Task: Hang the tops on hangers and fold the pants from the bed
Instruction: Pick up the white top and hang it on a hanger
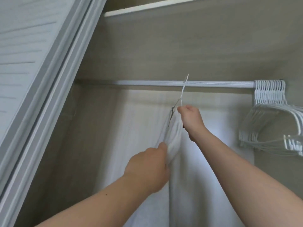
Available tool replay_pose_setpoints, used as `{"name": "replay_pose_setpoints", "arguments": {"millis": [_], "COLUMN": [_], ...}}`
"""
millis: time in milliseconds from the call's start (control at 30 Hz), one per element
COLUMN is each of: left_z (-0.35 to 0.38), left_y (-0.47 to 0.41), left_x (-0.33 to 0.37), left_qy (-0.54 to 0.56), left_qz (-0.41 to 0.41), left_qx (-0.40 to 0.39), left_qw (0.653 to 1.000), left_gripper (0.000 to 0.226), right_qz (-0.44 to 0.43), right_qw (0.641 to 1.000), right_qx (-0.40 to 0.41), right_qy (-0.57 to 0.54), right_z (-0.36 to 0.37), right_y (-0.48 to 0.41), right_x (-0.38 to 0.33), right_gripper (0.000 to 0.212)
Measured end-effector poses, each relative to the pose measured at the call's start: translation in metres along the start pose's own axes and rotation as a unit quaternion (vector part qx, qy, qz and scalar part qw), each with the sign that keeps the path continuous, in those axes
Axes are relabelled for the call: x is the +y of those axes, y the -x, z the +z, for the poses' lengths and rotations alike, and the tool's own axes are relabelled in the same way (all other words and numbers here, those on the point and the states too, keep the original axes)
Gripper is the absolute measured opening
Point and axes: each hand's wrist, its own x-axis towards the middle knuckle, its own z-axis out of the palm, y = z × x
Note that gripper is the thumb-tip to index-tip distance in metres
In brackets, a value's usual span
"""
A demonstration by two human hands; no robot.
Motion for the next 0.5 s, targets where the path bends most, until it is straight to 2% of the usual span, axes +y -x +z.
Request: {"name": "replay_pose_setpoints", "arguments": {"millis": [233,400,500], "left_z": [-0.002,0.011,0.019], "left_y": [-0.046,-0.048,-0.042], "left_x": [0.001,-0.001,-0.005], "left_qy": [-0.022,-0.039,-0.037], "left_qz": [0.008,0.007,0.01], "left_qx": [0.042,0.015,0.016], "left_qw": [0.999,0.999,0.999], "left_gripper": [0.02,0.021,0.025], "right_qz": [0.023,0.067,0.062], "right_qw": [1.0,0.995,0.994], "right_qx": [0.002,-0.061,-0.087], "right_qy": [-0.006,0.035,0.025], "right_z": [-0.004,0.0,0.003], "right_y": [-0.045,-0.041,-0.028], "right_x": [-0.004,0.011,0.012], "right_gripper": [0.013,0.014,0.013]}}
